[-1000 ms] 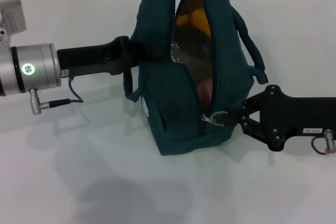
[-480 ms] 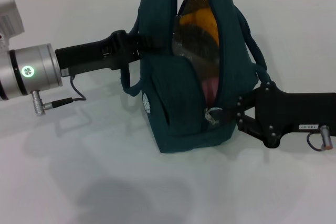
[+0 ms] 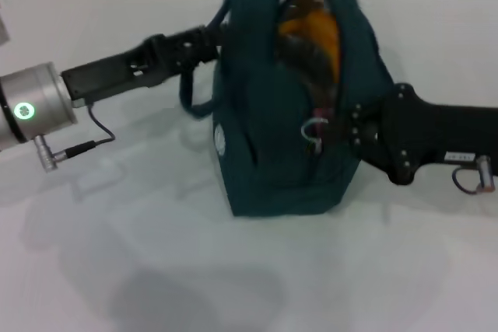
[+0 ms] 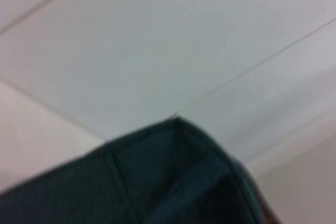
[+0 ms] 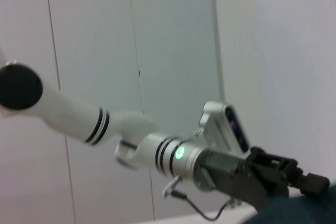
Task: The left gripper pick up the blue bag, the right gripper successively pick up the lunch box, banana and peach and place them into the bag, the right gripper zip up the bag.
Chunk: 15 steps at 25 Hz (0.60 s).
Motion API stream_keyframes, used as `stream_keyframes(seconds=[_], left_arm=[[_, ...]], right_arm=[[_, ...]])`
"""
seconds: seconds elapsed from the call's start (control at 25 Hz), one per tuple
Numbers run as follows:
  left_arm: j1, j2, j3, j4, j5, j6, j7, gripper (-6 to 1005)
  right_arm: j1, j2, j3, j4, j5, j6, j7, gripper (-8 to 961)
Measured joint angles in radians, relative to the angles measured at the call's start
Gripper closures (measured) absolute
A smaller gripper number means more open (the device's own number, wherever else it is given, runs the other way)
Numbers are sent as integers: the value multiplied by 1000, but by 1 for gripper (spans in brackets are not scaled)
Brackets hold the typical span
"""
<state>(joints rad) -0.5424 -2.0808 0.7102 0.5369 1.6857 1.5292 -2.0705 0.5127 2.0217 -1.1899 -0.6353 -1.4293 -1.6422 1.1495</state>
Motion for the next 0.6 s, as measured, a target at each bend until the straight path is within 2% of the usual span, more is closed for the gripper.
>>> stream_keyframes(seconds=[0.4,0.6], left_arm=[[85,16,0,0,-148,8,102,236],[96,24,0,1,-165,5,118,128]], right_arm=[[48,0,0,10,73,47,22,946],[69,-5,-2,15,44,69,47,946]])
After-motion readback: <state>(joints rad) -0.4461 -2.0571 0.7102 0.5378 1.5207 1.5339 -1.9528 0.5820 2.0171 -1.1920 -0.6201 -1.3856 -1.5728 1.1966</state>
